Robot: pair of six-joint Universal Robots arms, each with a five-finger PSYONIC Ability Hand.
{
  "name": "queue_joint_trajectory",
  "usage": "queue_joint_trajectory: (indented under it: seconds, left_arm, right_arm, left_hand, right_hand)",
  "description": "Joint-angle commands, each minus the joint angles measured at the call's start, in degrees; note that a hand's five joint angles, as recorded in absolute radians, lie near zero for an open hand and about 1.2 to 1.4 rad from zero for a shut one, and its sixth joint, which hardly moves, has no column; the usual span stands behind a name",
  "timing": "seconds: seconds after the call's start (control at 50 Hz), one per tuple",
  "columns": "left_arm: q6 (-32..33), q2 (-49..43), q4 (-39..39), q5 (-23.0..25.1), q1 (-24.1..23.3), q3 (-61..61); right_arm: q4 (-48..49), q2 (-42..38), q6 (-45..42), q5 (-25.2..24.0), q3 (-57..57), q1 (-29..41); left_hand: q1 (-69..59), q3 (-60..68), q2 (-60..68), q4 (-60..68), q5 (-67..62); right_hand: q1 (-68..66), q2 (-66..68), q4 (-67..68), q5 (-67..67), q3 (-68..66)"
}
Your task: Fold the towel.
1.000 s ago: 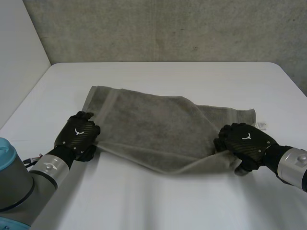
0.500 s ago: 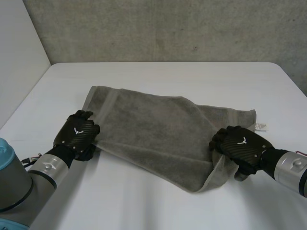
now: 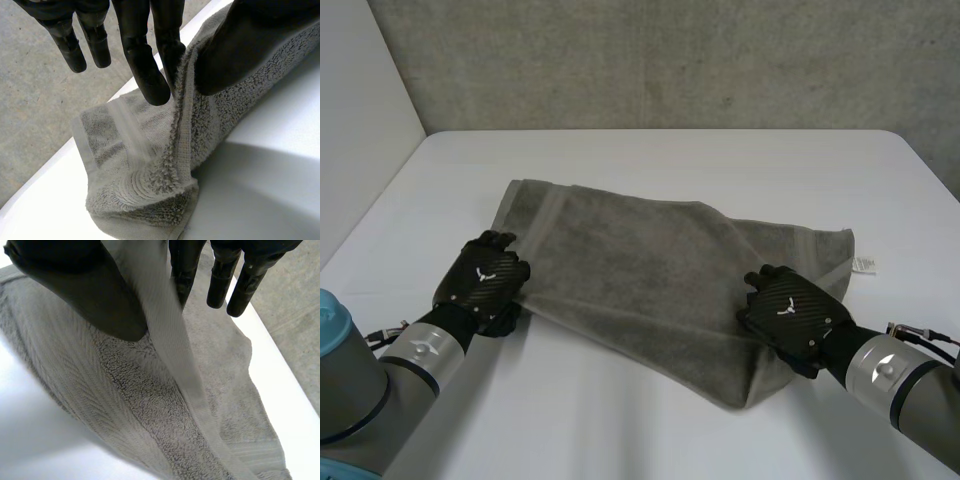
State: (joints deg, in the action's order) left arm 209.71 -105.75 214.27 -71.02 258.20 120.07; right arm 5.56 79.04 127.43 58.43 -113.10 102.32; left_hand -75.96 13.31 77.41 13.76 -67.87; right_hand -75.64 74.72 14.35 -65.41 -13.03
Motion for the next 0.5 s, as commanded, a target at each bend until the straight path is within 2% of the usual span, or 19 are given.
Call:
queue_joint_trajectory:
  seconds: [0.02,0.04,0.06,0.1,0.12,0.14,0.2,0.24,0.26,0.28,0.3,0.5]
  left_arm:
    - [0.00,0.11,0.01,0.00,0.20,-0.01]
    - [0.00,0.11,0.01,0.00,0.20,-0.01]
    - [0.00,0.11,0.01,0.00,0.29,-0.01]
    - [0.00,0.02,0.01,-0.08,0.38,-0.10]
    - [0.00,0.02,0.01,-0.17,0.38,-0.10]
    - [0.00,0.02,0.01,-0.35,0.38,-0.10]
    - [0.09,0.02,0.09,-0.44,0.38,-0.18]
    - [0.35,0.02,0.36,-0.52,0.38,-0.27]
    - [0.35,0.02,0.36,-0.52,0.38,-0.27]
    - [0.52,-0.16,0.79,-0.70,0.29,-0.53]
    - [0.52,-0.50,0.88,-0.79,0.20,-0.88]
    - [0.61,-4.37,2.20,-0.88,0.55,-3.17]
  right_arm:
    - [3.04,0.85,2.62,1.76,1.21,-0.11]
    - [5.06,1.64,7.08,4.30,2.35,-0.37]
    - [5.08,1.64,7.13,4.32,2.36,-0.37]
    - [7.18,3.83,15.88,12.19,4.63,-2.55]
    - [7.19,3.84,15.92,12.23,4.64,-2.57]
    - [7.27,3.93,18.96,14.58,4.73,-4.31]
    - [7.54,3.84,20.22,14.61,4.03,-6.17]
    - [7.28,3.93,20.57,13.56,3.50,-6.43]
    - [7.28,3.84,20.66,13.20,3.15,-6.78]
    - [7.28,3.84,20.66,13.20,3.15,-6.79]
    - [7.19,3.75,20.66,13.20,3.06,-7.13]
    - [7.01,3.84,21.01,12.58,2.88,-10.03]
  left_hand:
    - [-4.04,-3.31,2.59,-3.76,-2.13]
    - [-4.04,-3.31,2.59,-3.76,-2.13]
    - [-4.04,-3.31,2.59,-3.76,-2.13]
    - [-4.04,-3.31,2.59,-3.76,-2.13]
    - [-4.04,-3.31,2.59,-3.76,-2.13]
    - [-4.04,-3.31,2.59,-3.76,-2.13]
    - [-4.04,-3.31,2.59,-3.76,-2.13]
    - [20.35,-3.31,-21.79,-3.76,22.26]
    - [20.49,-3.31,-21.94,-3.76,22.41]
    - [32.15,-3.31,-33.60,-3.76,34.07]
    - [35.43,-3.31,-36.88,-3.76,37.35]
    - [35.80,-3.31,-37.25,-3.76,37.72]
  right_hand:
    - [-4.36,5.28,-4.35,-4.59,3.03]
    - [-4.36,5.28,-4.35,-4.59,3.03]
    - [-4.36,5.28,-4.35,-4.59,3.03]
    - [-4.36,5.28,-4.35,-4.59,3.03]
    - [-4.36,5.28,-4.35,-4.59,3.03]
    - [-4.36,5.28,-4.35,-4.59,3.03]
    - [-4.36,5.28,-4.35,-4.59,3.03]
    - [-4.36,5.28,-4.35,-4.59,3.03]
    - [-4.36,5.28,-4.35,-4.59,3.03]
    - [-4.36,5.28,-4.35,-4.59,3.03]
    - [-4.36,5.28,-4.35,-4.59,3.03]
    - [-4.36,5.28,-4.35,-4.59,3.03]
